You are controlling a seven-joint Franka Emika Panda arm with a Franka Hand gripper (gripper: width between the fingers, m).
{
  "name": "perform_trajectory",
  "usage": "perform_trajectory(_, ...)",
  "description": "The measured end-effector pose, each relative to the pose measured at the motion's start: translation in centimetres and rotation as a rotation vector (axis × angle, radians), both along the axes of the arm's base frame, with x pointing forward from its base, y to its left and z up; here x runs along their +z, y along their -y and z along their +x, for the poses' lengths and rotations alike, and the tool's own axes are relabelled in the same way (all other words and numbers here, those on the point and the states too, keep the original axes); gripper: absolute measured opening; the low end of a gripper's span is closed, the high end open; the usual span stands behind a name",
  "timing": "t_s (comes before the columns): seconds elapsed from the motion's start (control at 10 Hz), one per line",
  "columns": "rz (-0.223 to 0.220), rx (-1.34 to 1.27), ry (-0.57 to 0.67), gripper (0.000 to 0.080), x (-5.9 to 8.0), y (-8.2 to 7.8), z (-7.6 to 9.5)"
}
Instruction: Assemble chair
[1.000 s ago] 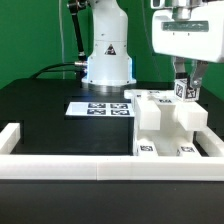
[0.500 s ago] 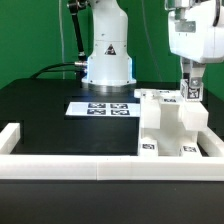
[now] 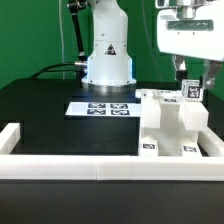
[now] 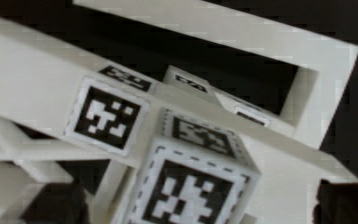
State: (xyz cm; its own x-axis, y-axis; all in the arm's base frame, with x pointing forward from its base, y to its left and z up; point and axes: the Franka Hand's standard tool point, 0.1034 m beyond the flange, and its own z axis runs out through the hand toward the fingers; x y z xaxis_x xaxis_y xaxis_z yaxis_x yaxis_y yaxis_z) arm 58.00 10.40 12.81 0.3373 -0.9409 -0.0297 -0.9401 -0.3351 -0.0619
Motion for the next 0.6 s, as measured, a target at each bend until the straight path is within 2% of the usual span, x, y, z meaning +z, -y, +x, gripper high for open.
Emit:
perform_trajectory(0.4, -0.017, 0.288, 0.017, 0.0649, -0.04, 0.07, 0.01)
perform_trajectory(0.6, -0.053, 0.554, 0.02, 0.0649, -0.42, 0.04, -0.39)
